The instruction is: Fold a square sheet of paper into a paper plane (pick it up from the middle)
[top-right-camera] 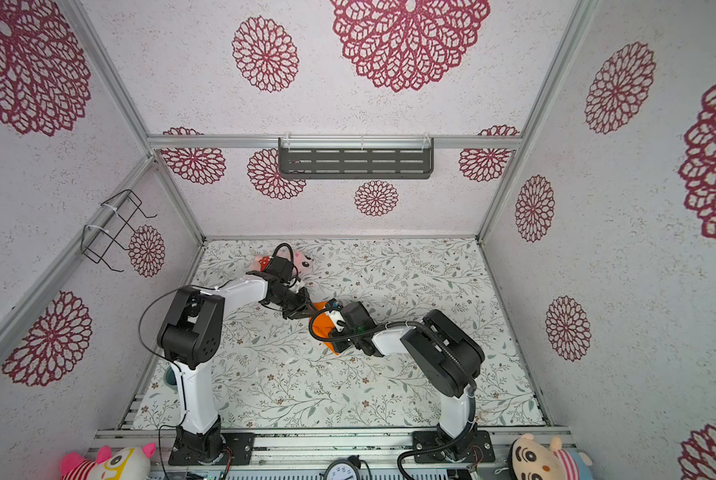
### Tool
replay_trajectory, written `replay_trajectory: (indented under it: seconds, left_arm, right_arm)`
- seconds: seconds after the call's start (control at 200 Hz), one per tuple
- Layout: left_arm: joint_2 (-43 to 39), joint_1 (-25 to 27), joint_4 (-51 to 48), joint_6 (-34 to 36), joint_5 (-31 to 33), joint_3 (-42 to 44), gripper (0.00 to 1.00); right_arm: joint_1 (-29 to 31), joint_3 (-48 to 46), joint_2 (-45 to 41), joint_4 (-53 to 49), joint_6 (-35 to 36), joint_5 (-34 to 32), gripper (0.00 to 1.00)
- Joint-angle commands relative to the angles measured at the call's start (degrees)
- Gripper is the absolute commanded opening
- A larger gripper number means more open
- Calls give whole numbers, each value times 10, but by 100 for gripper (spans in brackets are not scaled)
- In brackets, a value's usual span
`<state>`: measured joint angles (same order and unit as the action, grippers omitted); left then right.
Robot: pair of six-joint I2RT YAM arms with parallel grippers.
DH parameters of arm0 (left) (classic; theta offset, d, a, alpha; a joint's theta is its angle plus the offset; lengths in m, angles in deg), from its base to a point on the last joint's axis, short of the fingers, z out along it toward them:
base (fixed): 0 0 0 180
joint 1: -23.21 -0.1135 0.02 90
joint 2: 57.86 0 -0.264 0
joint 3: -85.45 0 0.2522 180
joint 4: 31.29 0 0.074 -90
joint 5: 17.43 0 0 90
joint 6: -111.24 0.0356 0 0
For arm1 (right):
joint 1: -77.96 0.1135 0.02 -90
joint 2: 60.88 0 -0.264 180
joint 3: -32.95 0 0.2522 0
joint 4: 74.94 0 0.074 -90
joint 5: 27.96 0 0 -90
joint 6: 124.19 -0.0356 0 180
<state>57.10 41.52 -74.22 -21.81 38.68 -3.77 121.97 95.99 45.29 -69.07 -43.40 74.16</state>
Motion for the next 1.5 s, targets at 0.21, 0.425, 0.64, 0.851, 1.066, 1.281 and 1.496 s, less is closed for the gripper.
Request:
replay_trajectory:
  seconds: [0.21, 0.425, 0.64, 0.851, 1.066, 1.281, 1.496]
  left_arm:
    - [-112, 10, 216, -112, -27, 161, 18]
    - [-110, 42, 247, -119, -21, 202, 11]
    - [-83, 51, 271, -126, -32, 208, 7]
    - [-69, 55, 251, -116, -25, 208, 6]
    - [-67, 56, 237, -107, -17, 214, 5]
    - [-56, 57, 220, -94, -4, 211, 5]
    - [-43, 56, 214, -92, 2, 208, 5]
  right_arm:
    - [-6, -1, -1, -11, -13, -2, 0]
    - [-7, 5, 3, -13, -16, 0, 0]
    - [-8, 6, 4, -16, -18, 1, 0]
    - [-10, 10, 7, -20, -18, 2, 0]
    - [-10, 11, 8, -22, -19, 1, 0]
    - [-11, 12, 10, -24, -19, 1, 0]
    - [-12, 11, 9, -25, -20, 1, 0]
